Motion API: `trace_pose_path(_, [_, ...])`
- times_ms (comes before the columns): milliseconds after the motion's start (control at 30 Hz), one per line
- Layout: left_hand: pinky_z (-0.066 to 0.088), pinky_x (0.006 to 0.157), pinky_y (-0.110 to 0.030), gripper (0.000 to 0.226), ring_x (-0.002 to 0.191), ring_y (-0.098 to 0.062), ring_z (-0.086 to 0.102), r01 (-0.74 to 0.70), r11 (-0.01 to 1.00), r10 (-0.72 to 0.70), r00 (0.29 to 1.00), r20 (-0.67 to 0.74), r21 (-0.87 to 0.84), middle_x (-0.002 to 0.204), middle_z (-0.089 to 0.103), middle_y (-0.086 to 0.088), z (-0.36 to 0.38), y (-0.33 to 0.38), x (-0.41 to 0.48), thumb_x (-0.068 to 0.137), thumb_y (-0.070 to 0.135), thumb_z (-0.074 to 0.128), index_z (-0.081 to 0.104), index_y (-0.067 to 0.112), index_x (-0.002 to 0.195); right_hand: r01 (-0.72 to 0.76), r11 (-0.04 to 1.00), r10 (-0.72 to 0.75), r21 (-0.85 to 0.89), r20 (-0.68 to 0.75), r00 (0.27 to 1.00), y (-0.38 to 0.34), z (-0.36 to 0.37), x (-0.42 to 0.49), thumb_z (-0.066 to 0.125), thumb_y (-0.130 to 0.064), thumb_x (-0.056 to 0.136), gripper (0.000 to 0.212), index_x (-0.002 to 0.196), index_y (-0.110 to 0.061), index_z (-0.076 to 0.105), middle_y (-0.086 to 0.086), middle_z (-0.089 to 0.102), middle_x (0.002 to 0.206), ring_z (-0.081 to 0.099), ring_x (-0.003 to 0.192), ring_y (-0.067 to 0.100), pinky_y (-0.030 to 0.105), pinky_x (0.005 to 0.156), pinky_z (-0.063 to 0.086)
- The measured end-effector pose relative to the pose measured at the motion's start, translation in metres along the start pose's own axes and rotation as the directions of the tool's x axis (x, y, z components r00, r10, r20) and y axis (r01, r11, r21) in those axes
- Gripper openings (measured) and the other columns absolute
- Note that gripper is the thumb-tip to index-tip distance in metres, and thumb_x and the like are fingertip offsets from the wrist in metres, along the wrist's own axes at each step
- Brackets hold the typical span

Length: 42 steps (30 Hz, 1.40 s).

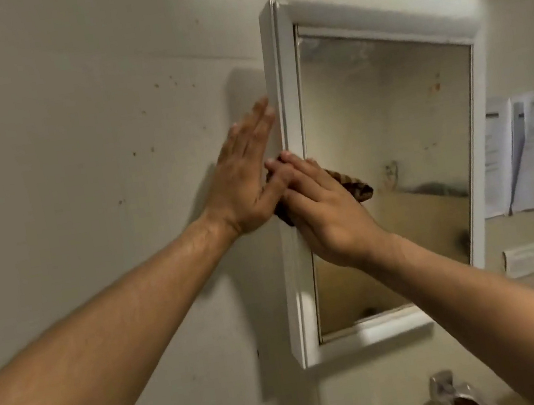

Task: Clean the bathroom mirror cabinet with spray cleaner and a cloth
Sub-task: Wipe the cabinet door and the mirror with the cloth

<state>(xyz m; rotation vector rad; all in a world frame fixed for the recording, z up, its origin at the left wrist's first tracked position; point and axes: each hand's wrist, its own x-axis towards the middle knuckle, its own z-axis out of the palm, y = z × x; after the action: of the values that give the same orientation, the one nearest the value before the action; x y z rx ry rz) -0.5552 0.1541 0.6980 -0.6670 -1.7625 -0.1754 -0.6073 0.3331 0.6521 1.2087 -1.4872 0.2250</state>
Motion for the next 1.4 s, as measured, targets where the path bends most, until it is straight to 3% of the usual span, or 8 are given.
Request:
trace_pose_path(400, [0.014, 0.126, -0.058, 0.075, 0.158, -0.031, 0.016, -0.085, 0.991, 0.081, 0.996, 0.047, 0.104, 0.168, 0.021, -0.019, 0.028, 0.043, -0.025, 0.098, 0.045, 0.048, 0.033, 0.004, 0.158, 0.260, 0.960, -0.280, 0.106, 0.302, 0.911, -0.107, 0.048, -0.212, 0.038, -0.014, 0.107, 0.042, 0.135, -0.023, 0.068, -0.005, 0.057, 0.150, 0.037, 0.150, 0.015, 0.040, 0.124, 0.029])
trace_pose_path(533, [0.014, 0.127, -0.056, 0.074, 0.159, -0.024, 0.011, -0.066, 0.988, 0.061, 0.997, 0.039, 0.139, 0.170, 0.018, -0.014, 0.024, 0.043, -0.026, 0.098, 0.043, 0.049, 0.029, 0.007, 0.160, 0.388, 0.867, -0.466, 0.312, 0.236, 0.853, -0.111, 0.040, -0.177, 0.033, 0.000, 0.108, 0.051, 0.082, -0.003, 0.077, 0.009, 0.080, 0.089, 0.076, 0.094, 0.011, 0.022, 0.078, 0.050])
trace_pose_path(567, [0.013, 0.127, -0.054, 0.073, 0.159, -0.022, 0.010, -0.059, 0.988, 0.054, 0.998, 0.037, 0.142, 0.171, 0.017, -0.012, 0.023, 0.042, -0.026, 0.099, 0.043, 0.049, 0.029, 0.008, 0.160, 0.384, 0.823, -0.476, 0.419, 0.137, 0.869, -0.118, 0.032, -0.178, 0.041, 0.007, 0.105, 0.040, 0.080, 0.004, 0.072, 0.016, 0.078, 0.083, 0.076, 0.090, 0.012, 0.026, 0.069, 0.043])
trace_pose_path(600, [0.011, 0.128, -0.051, 0.073, 0.159, -0.020, 0.009, -0.049, 0.987, 0.046, 0.999, 0.024, 0.150, 0.171, 0.016, -0.011, 0.019, 0.040, -0.022, 0.099, 0.043, 0.048, 0.028, 0.009, 0.160, 0.365, 0.865, -0.453, 0.343, 0.223, 0.864, -0.115, 0.025, -0.174, 0.054, 0.008, 0.099, 0.021, 0.091, 0.006, 0.073, 0.022, 0.077, 0.096, 0.070, 0.111, 0.014, 0.041, 0.080, -0.032])
trace_pose_path(633, [0.010, 0.129, -0.049, 0.072, 0.159, -0.019, 0.009, -0.032, 0.988, 0.031, 0.999, 0.009, 0.151, 0.171, 0.015, -0.009, 0.017, 0.039, -0.019, 0.100, 0.044, 0.047, 0.027, 0.010, 0.161, 0.369, 0.872, -0.476, 0.321, 0.384, 0.791, -0.102, 0.017, -0.175, 0.062, 0.000, 0.097, 0.017, 0.107, -0.002, 0.075, 0.021, 0.073, 0.117, 0.051, 0.136, 0.008, 0.022, 0.124, 0.004])
trace_pose_path(833, [0.017, 0.128, -0.041, 0.065, 0.157, -0.016, 0.018, 0.158, 0.986, -0.147, 0.974, -0.173, 0.053, 0.170, 0.021, -0.004, 0.002, 0.037, 0.021, 0.104, 0.045, 0.037, 0.028, 0.014, 0.160, 0.145, 0.984, -0.144, 0.106, -0.023, 0.989, -0.013, -0.059, -0.046, 0.065, -0.022, 0.103, 0.016, 0.110, -0.014, 0.076, 0.014, 0.073, 0.123, 0.061, 0.130, 0.023, 0.048, 0.113, 0.045])
trace_pose_path(1033, [0.013, 0.126, -0.031, 0.065, 0.156, -0.012, 0.015, 0.226, 0.970, -0.202, 0.955, -0.218, 0.088, 0.170, 0.021, 0.000, -0.019, 0.035, 0.078, 0.103, 0.048, 0.034, 0.027, 0.017, 0.160, -0.354, 0.932, 0.349, 0.082, -0.471, 0.810, 0.078, -0.120, 0.140, 0.045, -0.019, 0.099, 0.032, 0.108, -0.008, 0.074, 0.004, 0.065, 0.120, 0.052, 0.124, 0.022, 0.046, 0.108, 0.043])
trace_pose_path(1400, [0.009, 0.130, -0.037, 0.069, 0.158, -0.014, 0.011, 0.169, 0.962, -0.132, 0.975, -0.178, 0.216, 0.172, 0.016, -0.001, 0.000, 0.031, 0.143, 0.104, 0.050, 0.029, 0.020, 0.016, 0.163, -0.127, 0.989, 0.132, 0.074, -0.067, 0.989, 0.128, -0.085, 0.160, 0.040, -0.047, 0.102, 0.050, 0.146, -0.026, 0.051, -0.003, 0.049, 0.150, 0.041, 0.138, 0.019, 0.032, 0.111, 0.030])
